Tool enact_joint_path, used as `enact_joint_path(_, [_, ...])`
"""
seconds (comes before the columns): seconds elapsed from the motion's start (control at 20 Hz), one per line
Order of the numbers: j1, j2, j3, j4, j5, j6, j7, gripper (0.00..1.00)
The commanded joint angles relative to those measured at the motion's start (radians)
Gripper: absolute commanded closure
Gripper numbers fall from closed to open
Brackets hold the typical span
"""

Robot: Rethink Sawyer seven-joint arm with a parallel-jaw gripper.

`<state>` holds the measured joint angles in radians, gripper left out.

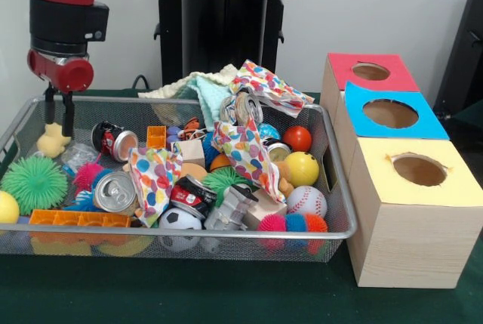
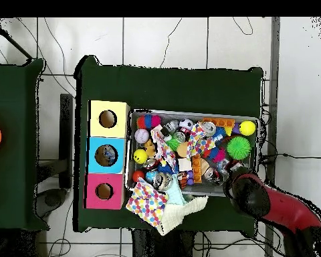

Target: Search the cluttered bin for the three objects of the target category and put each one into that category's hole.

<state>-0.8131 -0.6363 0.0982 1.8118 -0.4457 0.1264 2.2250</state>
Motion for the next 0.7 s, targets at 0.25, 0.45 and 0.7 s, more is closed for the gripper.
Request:
enact_joint_path(0.25, [-0.029,0.056,0.074,-0.035,-0.141,0.085,-0.134,0.00])
enact_joint_path(0.45, [-0.018,0.131,0.054,-0.092,-0.167,0.081,-0.109,0.00])
enact_joint_path(0.7, [-0.029,0.220,0.058,-0.140,-0.189,0.055,-0.087,0.00])
